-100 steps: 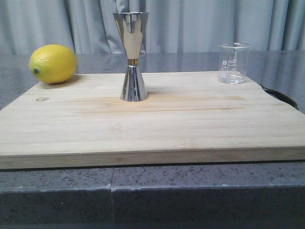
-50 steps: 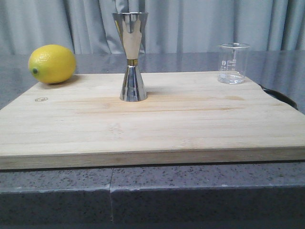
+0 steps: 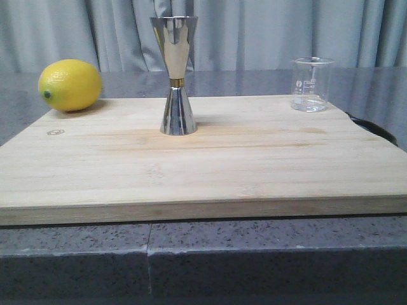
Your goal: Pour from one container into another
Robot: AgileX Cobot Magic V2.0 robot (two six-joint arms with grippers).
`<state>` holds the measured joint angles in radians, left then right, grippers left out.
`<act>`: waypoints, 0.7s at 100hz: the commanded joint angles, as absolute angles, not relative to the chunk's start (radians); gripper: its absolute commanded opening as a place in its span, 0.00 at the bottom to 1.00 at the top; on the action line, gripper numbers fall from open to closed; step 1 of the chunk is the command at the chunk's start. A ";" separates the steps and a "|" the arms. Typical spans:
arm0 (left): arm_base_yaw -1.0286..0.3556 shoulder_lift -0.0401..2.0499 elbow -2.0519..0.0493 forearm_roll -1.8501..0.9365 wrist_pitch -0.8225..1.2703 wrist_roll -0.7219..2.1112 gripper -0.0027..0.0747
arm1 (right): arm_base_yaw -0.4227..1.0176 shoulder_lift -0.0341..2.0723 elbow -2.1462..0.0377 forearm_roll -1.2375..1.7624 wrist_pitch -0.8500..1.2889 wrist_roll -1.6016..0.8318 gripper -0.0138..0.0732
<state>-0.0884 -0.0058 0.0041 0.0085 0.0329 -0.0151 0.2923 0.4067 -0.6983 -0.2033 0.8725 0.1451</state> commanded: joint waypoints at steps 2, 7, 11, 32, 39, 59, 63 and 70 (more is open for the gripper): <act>-0.083 -0.031 0.007 0.000 -0.050 -0.020 0.01 | 0.288 0.413 -0.726 -0.226 0.805 0.141 0.08; -0.083 -0.031 0.007 0.000 -0.050 -0.020 0.01 | 0.288 0.413 -0.726 -0.226 0.805 0.141 0.08; -0.083 -0.031 0.007 0.000 -0.050 -0.020 0.01 | 0.288 0.413 -0.726 -0.226 0.805 0.141 0.08; -0.083 -0.031 0.007 0.000 -0.050 -0.020 0.01 | 0.288 0.413 -0.726 -0.226 0.805 0.141 0.08; -0.083 -0.031 0.007 0.000 -0.050 -0.020 0.01 | 0.288 0.413 -0.726 -0.226 0.805 0.141 0.08; -0.083 -0.031 0.007 0.000 -0.050 -0.020 0.01 | 0.234 0.374 -0.656 -0.251 0.700 0.139 0.08; -0.083 -0.031 0.007 0.000 -0.050 -0.020 0.01 | 0.210 0.356 -0.612 -0.249 0.625 0.139 0.08; -0.083 -0.031 0.007 0.000 -0.050 -0.020 0.01 | 0.169 0.314 -0.522 -0.247 0.485 0.139 0.08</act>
<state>-0.0884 -0.0058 0.0041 0.0085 0.0322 -0.0151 0.2143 0.3436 -0.5827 -0.2246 0.7060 0.1451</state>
